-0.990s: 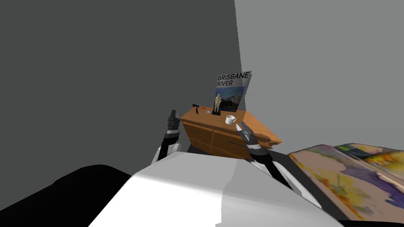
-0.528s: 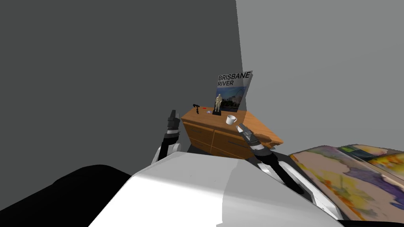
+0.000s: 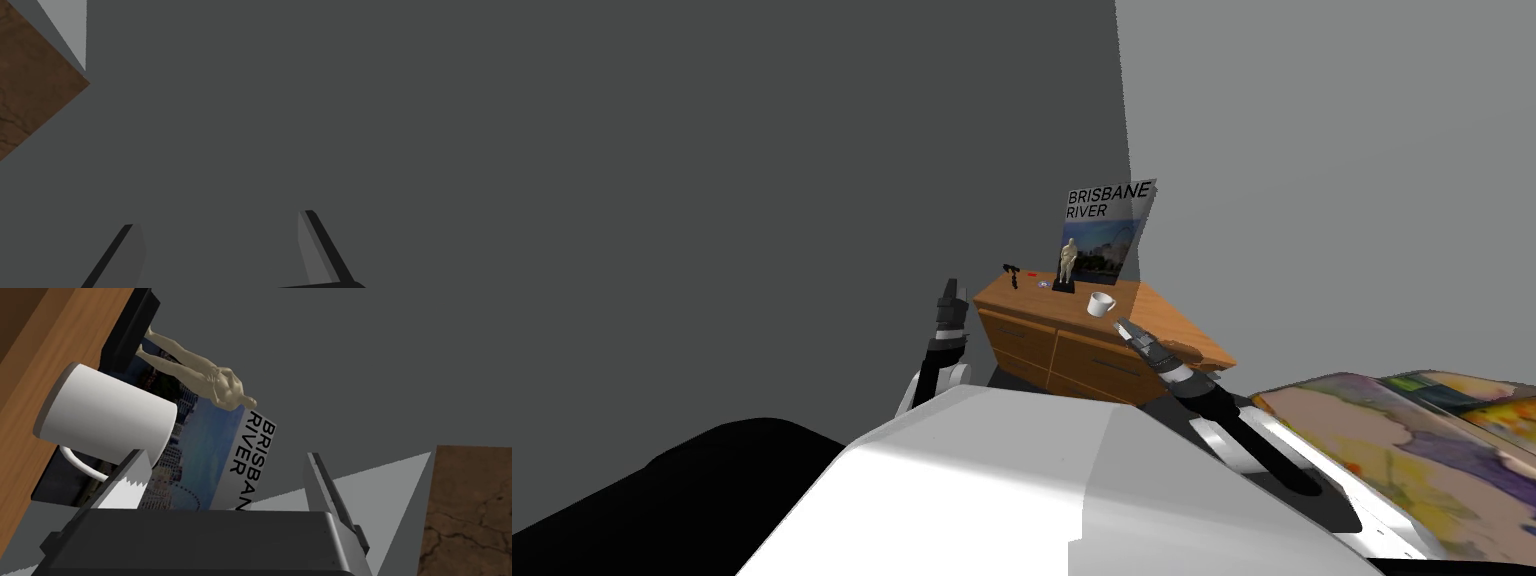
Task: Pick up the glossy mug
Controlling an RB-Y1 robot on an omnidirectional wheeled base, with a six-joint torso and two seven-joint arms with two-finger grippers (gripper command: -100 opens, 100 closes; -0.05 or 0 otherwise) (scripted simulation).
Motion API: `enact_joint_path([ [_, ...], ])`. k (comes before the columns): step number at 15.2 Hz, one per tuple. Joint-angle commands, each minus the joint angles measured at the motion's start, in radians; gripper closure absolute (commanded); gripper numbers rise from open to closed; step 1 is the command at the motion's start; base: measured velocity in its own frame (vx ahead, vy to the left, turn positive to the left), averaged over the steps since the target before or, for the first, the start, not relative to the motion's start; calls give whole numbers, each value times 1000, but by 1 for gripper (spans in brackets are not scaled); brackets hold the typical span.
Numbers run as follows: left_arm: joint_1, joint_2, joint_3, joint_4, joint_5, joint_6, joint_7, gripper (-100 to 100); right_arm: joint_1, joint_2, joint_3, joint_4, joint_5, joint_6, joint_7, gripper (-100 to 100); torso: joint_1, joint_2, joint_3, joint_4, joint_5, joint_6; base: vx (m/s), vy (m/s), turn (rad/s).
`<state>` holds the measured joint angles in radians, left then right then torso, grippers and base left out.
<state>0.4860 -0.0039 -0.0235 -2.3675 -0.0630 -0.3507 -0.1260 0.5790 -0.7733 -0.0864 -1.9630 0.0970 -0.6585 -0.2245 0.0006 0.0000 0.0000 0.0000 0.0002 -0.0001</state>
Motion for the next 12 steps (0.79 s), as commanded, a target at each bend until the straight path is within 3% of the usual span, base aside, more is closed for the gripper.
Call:
enact_joint_path([
  [1, 0, 0, 0, 0, 0, 0, 0, 0, 1, -50, -3, 9, 4, -2, -6, -100, 0, 0, 0, 0, 0, 0, -1, 13, 7],
  [2, 0, 0, 0, 0, 0, 0, 0, 0, 1, -56, -3, 9, 4, -2, -6, -100, 0, 0, 0, 0, 0, 0, 0, 7, -2],
  [3, 0, 0, 0, 0, 0, 0, 0, 0, 5, -89, -14, 41, 14, -13, -22, -100, 0, 0, 0, 0, 0, 0, -2, 14, 30],
  [6, 0, 0, 0, 0, 0, 0, 0, 0, 5, -141, -14, 41, 14, -13, -22, -100, 0, 0, 0, 0, 0, 0, -2, 13, 11],
  [7, 0, 0, 0, 0, 0, 0, 0, 0, 11, -172, -26, 73, 24, -24, -38, -100, 0, 0, 0, 0, 0, 0, 0, 14, 29],
  [10, 0, 0, 0, 0, 0, 0, 0, 0, 11, -227, -26, 73, 24, -24, -38, -100, 0, 0, 0, 0, 0, 0, 0, 12, 13],
  [11, 0, 0, 0, 0, 0, 0, 0, 0, 16, -256, -37, 106, 35, -36, -54, -100, 0, 0, 0, 0, 0, 0, -1, 15, 29],
  [12, 0, 0, 0, 0, 0, 0, 0, 0, 16, -278, -37, 106, 35, -36, -54, -100, 0, 0, 0, 0, 0, 0, -2, 20, 34],
])
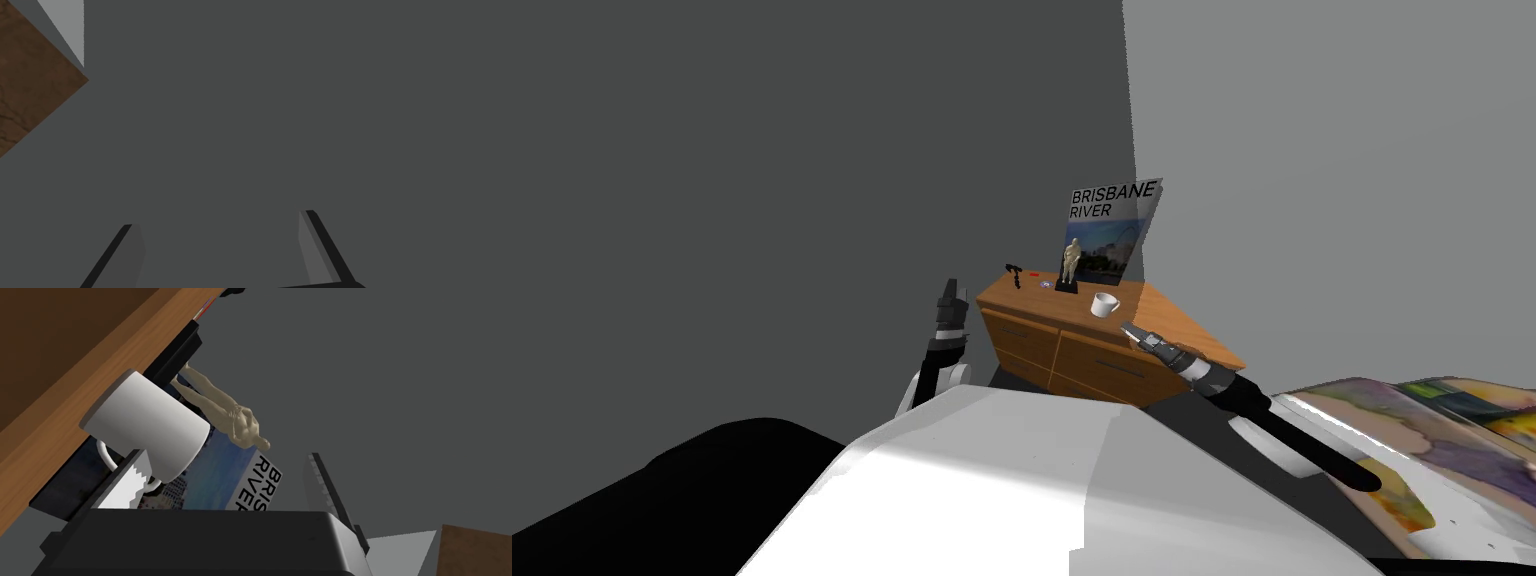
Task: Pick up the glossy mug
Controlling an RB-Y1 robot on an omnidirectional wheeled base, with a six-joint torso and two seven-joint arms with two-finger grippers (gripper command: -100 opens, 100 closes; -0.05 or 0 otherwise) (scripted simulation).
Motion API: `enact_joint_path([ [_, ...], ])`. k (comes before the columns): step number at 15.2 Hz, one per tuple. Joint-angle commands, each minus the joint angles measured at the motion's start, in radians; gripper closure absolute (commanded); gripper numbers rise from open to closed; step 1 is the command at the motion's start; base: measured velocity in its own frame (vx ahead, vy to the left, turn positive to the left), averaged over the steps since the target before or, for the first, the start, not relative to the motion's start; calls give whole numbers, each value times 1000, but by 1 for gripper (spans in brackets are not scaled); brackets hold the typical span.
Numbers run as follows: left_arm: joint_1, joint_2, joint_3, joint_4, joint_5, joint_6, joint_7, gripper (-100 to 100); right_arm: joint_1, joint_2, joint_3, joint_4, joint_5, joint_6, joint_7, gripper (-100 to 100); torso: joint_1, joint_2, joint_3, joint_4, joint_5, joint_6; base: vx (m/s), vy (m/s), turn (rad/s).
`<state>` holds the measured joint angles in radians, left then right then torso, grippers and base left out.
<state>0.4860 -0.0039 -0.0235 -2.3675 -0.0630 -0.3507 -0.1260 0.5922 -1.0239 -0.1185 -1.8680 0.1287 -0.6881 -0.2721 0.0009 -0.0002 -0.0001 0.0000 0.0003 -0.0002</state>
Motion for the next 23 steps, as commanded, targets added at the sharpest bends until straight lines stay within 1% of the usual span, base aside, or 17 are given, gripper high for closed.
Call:
enact_joint_path([
  [1, 0, 0, 0, 0, 0, 0, 0, 0, 3, -50, -5, 11, 3, -6, -7, -100, 0, 0, 0, 0, 0, 0, -2, 15, 9],
  [2, 0, 0, 0, 0, 0, 0, 0, 0, 3, -65, -5, 11, 3, -6, -7, -100, 0, 0, 0, 0, 0, 0, -1, 8, -4],
  [3, 0, 0, 0, 0, 0, 0, 0, 0, 9, -92, -17, 44, 14, -18, -24, -100, 0, 0, 0, 0, 0, 0, -2, 16, 27],
  [6, 0, 0, 0, 0, 0, 0, 0, 0, 9, -154, -17, 44, 14, -18, -24, -100, 0, 0, 0, 0, 0, 0, 0, 13, 14],
  [7, 0, 0, 0, 0, 0, 0, 0, 0, 16, -182, -28, 78, 25, -30, -41, -100, 0, 0, 0, 0, 0, 0, -1, 11, 25],
  [10, 0, 0, 0, 0, 0, 0, 0, 0, 16, -244, -28, 78, 25, -30, -41, -100, 0, 0, 0, 0, 0, 0, 0, 12, 16],
  [11, 0, 0, 0, 0, 0, 0, 0, 0, 23, -271, -40, 111, 36, -42, -58, -100, 0, 0, 0, 0, 0, 0, 1, 14, 22],
  [14, 0, 0, 0, 0, 0, 0, 0, 0, 23, -334, -40, 111, 36, -42, -58, -100, 0, 0, 0, 0, 0, 0, 1, 14, 15],
  [15, 0, 0, 0, 0, 0, 0, 0, 0, 31, -360, -51, 145, 47, -54, -75, -100, 0, 0, 0, 0, 0, 0, 0, 15, 29],
  [18, 0, 0, 0, 0, 0, 0, 0, 0, 31, -425, -51, 145, 47, -54, -75, -100, 0, 0, 0, 0, 0, 0, -1, 12, 15],
  [19, 0, 0, 0, 0, 0, 0, 0, 0, 39, -450, -62, 178, 58, -67, -93, -100, 0, 0, 0, 0, 0, 0, 1, 14, 36],
  [22, 0, 0, 0, 0, 0, 0, 0, 0, 39, -515, -62, 178, 58, -67, -93, -100, 0, 0, 0, 0, 0, 0, 1, 13, 12],
  [23, 0, 0, 0, 0, 0, 0, 0, 0, 48, -540, -72, 210, 70, -80, -110, -100, 0, 0, 0, 0, 0, 0, 1, 14, 34],
])
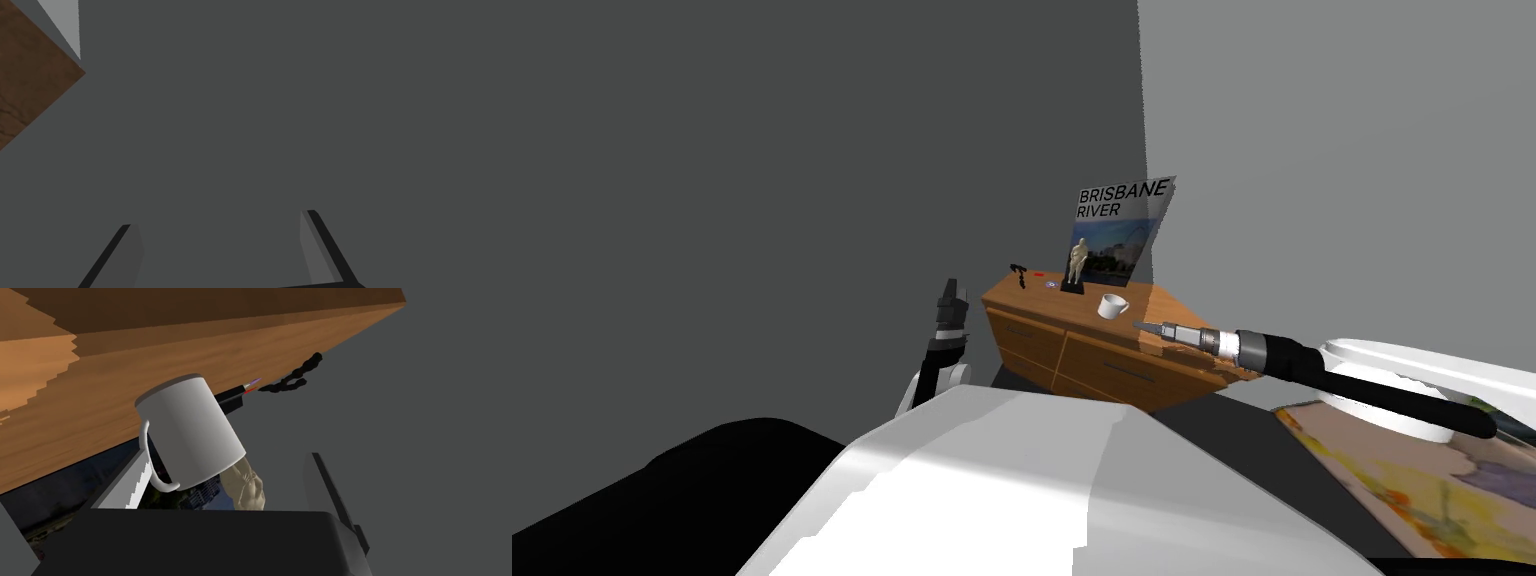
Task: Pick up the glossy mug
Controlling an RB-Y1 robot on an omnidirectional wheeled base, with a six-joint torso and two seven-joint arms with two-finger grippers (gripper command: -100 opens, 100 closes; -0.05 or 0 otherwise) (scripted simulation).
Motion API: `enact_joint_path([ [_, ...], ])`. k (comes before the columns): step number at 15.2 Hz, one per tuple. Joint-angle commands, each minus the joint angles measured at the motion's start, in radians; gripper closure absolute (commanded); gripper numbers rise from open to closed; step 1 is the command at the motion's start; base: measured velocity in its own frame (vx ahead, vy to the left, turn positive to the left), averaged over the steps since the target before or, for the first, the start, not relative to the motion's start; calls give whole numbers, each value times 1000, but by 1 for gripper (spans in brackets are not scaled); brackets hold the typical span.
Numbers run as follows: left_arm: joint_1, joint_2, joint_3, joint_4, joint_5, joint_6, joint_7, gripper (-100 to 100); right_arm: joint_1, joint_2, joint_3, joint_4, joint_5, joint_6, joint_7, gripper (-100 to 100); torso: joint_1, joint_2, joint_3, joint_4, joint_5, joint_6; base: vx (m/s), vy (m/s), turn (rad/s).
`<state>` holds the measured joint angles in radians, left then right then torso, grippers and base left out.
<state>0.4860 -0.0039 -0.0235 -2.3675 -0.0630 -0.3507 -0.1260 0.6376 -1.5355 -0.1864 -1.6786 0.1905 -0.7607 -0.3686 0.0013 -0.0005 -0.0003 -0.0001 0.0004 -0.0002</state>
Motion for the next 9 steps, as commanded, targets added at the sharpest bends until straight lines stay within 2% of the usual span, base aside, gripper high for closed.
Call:
enact_joint_path([
  [1, 0, 0, 0, 0, 0, 0, 0, 0, 2, -50, -4, 21, 8, -7, -14, -100, 0, 0, 0, 0, 0, 0, 2, 17, 35],
  [3, 0, 0, 0, 0, 0, 0, 0, 0, 2, -93, -4, 21, 8, -7, -14, -100, 0, 0, 0, 0, 0, 0, 1, 10, 2],
  [4, 0, 0, 0, 0, 0, 0, 0, 0, 12, -118, -14, 53, 19, -20, -31, -100, 0, 0, 0, 0, 0, 0, 1, 14, 27],
  [7, 0, 0, 0, 0, 0, 0, 0, 0, 12, -181, -14, 53, 19, -20, -31, -100, 0, 0, 0, 0, 0, 0, 1, 13, 15],
  [8, 0, 0, 0, 0, 0, 0, 0, 0, 22, -206, -23, 84, 30, -33, -48, -100, 0, 0, 0, 0, 0, 0, 0, 11, 30],
  [9, 0, 0, 0, 0, 0, 0, 0, 0, 22, -228, -23, 84, 30, -33, -48, -100, 0, 0, 0, 0, 0, 0, 1, 15, 32],
])
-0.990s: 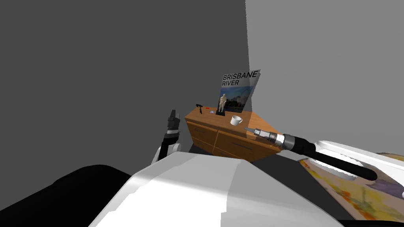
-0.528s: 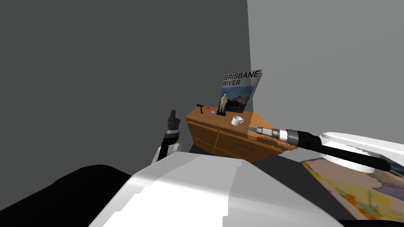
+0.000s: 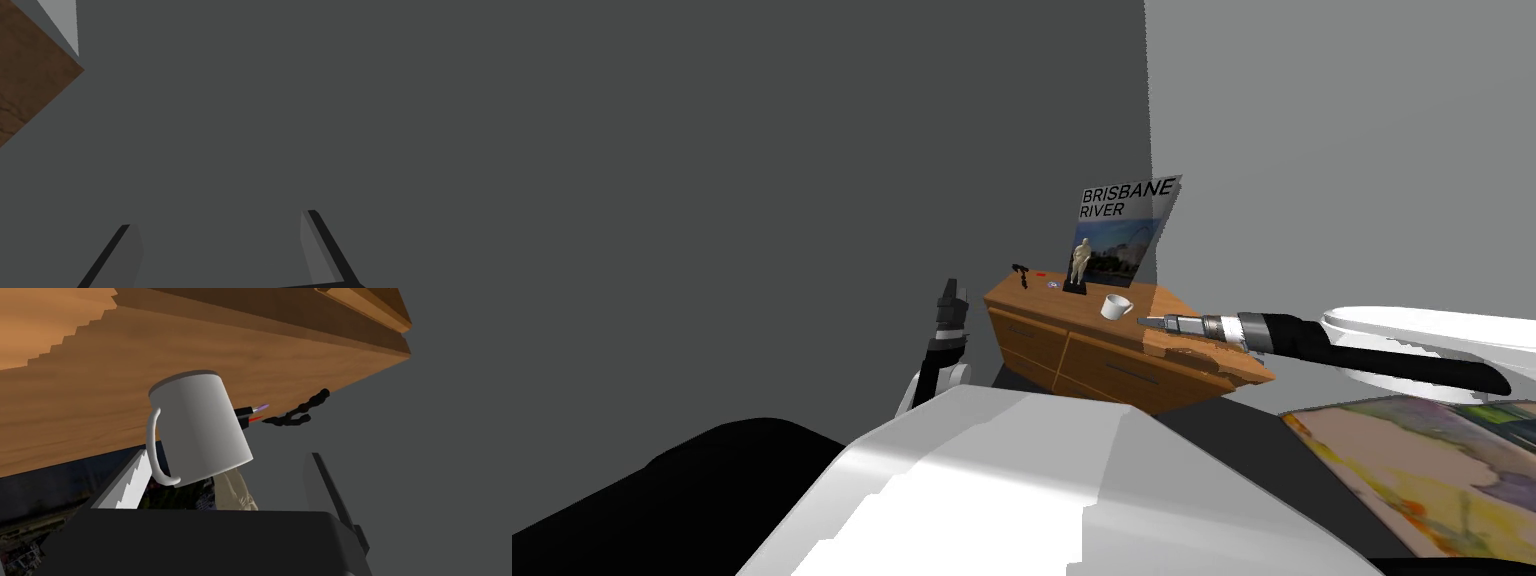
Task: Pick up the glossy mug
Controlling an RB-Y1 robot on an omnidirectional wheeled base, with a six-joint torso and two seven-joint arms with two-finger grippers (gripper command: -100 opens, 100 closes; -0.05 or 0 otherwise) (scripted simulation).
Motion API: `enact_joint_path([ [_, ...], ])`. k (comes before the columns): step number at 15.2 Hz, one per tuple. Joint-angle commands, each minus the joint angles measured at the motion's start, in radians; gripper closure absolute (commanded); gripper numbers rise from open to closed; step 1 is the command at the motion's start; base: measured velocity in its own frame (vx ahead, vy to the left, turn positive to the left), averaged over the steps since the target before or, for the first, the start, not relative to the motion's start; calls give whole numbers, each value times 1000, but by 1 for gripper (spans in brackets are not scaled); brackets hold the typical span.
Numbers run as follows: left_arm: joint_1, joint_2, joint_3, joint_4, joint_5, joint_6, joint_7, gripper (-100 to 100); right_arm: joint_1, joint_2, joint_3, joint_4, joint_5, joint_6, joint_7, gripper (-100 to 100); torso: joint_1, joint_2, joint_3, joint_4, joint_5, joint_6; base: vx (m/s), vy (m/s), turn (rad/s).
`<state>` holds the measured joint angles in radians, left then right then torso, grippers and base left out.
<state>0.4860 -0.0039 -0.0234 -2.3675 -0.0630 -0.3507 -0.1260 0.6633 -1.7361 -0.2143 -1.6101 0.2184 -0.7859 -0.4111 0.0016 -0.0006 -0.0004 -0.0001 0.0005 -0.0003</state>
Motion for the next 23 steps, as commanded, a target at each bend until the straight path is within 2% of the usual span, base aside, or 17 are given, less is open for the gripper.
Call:
enact_joint_path([
  [1, 0, 0, 0, 0, 0, 0, 0, 0, -4, -50, 5, 15, 2, -7, -5, -100, 0, 0, 0, 0, 0, 0, 2, 13, 13],
  [2, 0, 0, 0, 0, 0, 0, 0, 0, -4, -68, 5, 15, 2, -7, -5, -100, 0, 0, 0, 0, 0, 0, 2, 8, -2],
  [3, 0, 0, 0, 0, 0, 0, 0, 0, 6, -93, -4, 45, 13, -20, -22, -100, 0, 0, 0, 0, 0, 0, 2, 12, 29],
  [6, 0, 0, 0, 0, 0, 0, 0, 0, 6, -153, -4, 45, 13, -20, -22, -100, 0, 0, 0, 0, 0, 0, 3, 12, 14],
  [7, 0, 0, 0, 0, 0, 0, 0, 0, 18, -180, -12, 74, 24, -33, -39, -100, 0, 0, 0, 0, 0, 0, 4, 15, 31],
  [9, 0, 0, 0, 0, 0, 0, 0, 0, 18, -231, -12, 74, 24, -33, -39, -100, 0, 0, 0, 0, 0, 0, 4, 14, 20],
  [10, 0, 0, 0, 0, 0, 0, 0, 0, 30, -262, -19, 101, 35, -46, -55, -100, 0, 0, 0, 0, 0, 0, 6, 13, 28],
  [12, 0, 0, 0, 0, 0, 0, 0, 0, 30, -310, -19, 101, 35, -46, -55, -100, 0, -1, 0, 0, 0, 0, 6, 13, 22],
  [13, 0, 0, 0, 0, 0, 0, 0, 0, 30, -318, -19, 101, 35, -46, -55, -100, 0, -1, 0, 0, 0, 0, 2, 7, 0],
  [14, 0, 0, 0, 0, 0, 0, 0, 0, 43, -349, -25, 127, 46, -58, -70, -100, 0, 0, 0, 0, 0, 0, 3, 12, 25],
  [17, 0, 0, 0, 0, 0, 0, 0, 0, 43, -396, -25, 127, 46, -58, -70, -100, 0, 0, 0, 0, 0, 0, 2, 10, 15],
  [18, 0, 0, 0, 0, 0, 0, 0, 0, 56, -429, -30, 151, 56, -71, -85, -100, 0, 0, 0, 0, 0, 0, 5, 11, 23],
  [20, 0, 0, 0, 0, 0, 0, 0, 0, 56, -471, -30, 151, 56, -71, -85, -100, 0, 0, 0, 0, 0, 0, 5, 11, 20],
  [21, 0, 0, 0, 0, 0, 0, 0, 0, 56, -471, -30, 151, 56, -71, -85, -100, 0, 0, 0, 0, 0, 0, 3, 6, 4],
  [22, 0, 0, 0, 0, 0, 0, 0, 0, 71, -508, -34, 173, 66, -83, -100, -100, 0, 0, 0, 0, 0, 0, 4, 11, 23],
  [23, 0, 0, 0, 0, 0, 0, 0, 0, 71, -529, -34, 173, 66, -83, -100, -100, 0, 0, 0, 0, 0, 0, 5, 13, 30],
])
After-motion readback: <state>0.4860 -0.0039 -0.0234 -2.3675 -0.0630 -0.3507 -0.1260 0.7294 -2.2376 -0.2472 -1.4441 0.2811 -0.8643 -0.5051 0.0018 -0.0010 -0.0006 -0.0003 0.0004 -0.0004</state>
